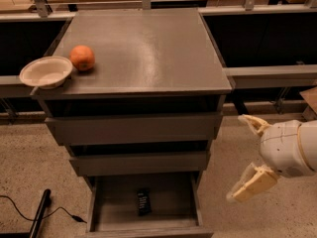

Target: Pick rxbar blueberry from bottom drawer and place on counter

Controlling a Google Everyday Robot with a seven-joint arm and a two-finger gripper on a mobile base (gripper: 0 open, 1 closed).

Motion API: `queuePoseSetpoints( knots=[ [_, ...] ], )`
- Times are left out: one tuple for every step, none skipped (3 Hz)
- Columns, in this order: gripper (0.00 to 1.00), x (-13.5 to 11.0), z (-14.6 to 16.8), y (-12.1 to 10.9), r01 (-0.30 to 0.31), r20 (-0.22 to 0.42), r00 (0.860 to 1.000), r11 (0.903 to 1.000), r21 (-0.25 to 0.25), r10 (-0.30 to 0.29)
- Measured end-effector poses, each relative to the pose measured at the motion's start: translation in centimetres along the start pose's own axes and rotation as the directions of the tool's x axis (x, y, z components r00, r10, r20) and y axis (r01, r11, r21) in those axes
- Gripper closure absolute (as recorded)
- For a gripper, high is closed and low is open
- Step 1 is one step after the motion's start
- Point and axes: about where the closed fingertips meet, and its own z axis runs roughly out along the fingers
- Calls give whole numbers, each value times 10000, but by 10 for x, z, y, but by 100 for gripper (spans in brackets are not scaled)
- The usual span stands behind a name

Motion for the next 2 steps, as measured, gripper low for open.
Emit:
queuePoseSetpoints(
  knots=[
    [0,28,77,4,-260,1098,9935,9994,-248,285],
    [0,45,143,5,550,1776,9825,9984,123,-563]
  ],
)
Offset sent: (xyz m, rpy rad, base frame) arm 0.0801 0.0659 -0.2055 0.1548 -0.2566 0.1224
